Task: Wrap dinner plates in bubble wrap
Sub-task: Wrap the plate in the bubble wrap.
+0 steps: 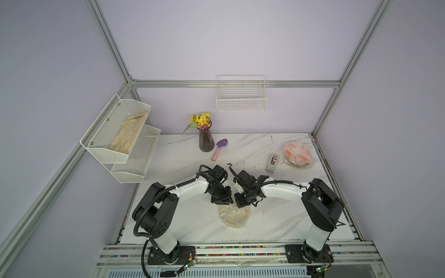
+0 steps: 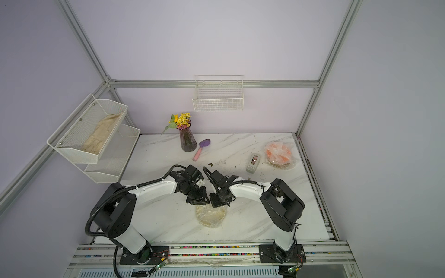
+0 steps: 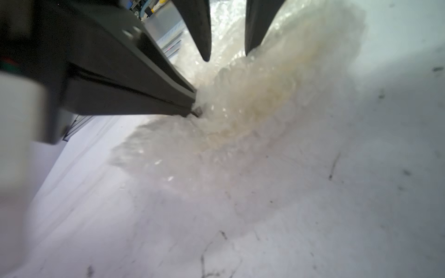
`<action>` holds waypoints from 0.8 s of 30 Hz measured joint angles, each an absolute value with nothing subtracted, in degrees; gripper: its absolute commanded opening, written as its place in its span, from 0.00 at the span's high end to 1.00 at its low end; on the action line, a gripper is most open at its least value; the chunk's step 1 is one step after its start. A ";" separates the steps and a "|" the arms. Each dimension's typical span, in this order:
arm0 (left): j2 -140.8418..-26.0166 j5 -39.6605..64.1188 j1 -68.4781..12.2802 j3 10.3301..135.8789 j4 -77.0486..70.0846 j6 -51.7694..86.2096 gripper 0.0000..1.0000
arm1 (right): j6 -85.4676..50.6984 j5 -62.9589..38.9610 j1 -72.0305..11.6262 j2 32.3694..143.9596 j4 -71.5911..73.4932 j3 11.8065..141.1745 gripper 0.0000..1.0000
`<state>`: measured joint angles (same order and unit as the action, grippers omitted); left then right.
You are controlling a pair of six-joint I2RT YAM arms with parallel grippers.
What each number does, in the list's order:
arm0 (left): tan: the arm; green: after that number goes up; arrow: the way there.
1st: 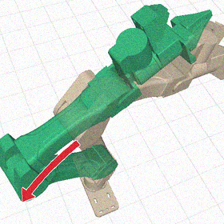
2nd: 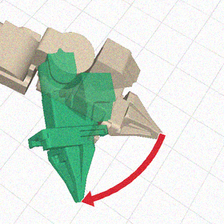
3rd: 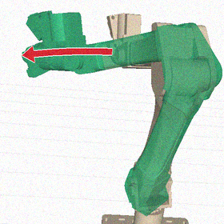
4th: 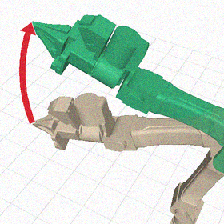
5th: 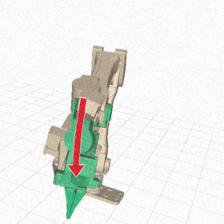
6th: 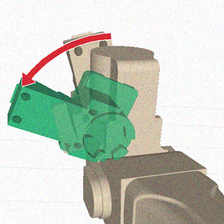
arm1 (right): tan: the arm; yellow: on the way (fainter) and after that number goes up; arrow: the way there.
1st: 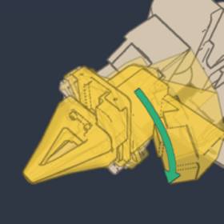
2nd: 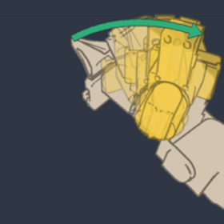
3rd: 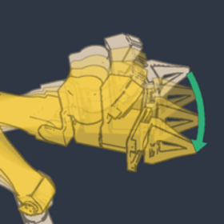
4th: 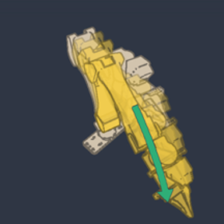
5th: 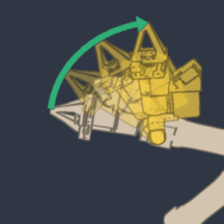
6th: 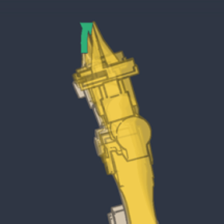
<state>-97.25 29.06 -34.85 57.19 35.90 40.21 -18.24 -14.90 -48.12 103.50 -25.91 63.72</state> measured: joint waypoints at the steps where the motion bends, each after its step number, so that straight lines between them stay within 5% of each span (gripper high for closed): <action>1: -98.70 29.87 -34.83 57.17 35.86 39.55 0.75 | -16.93 -15.55 -47.55 103.96 -25.63 64.20 1.00; 12: -102.04 37.19 -34.59 55.46 29.36 38.46 0.76 | -24.05 -16.03 -44.97 99.48 -30.39 66.70 1.00; 24: -101.97 38.79 -34.26 54.37 27.44 38.83 0.76 | -40.66 -27.09 -40.91 94.28 -23.66 53.74 1.00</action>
<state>-101.97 38.79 -34.26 54.37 27.44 38.83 -40.66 -27.09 -40.91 94.28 -23.66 53.74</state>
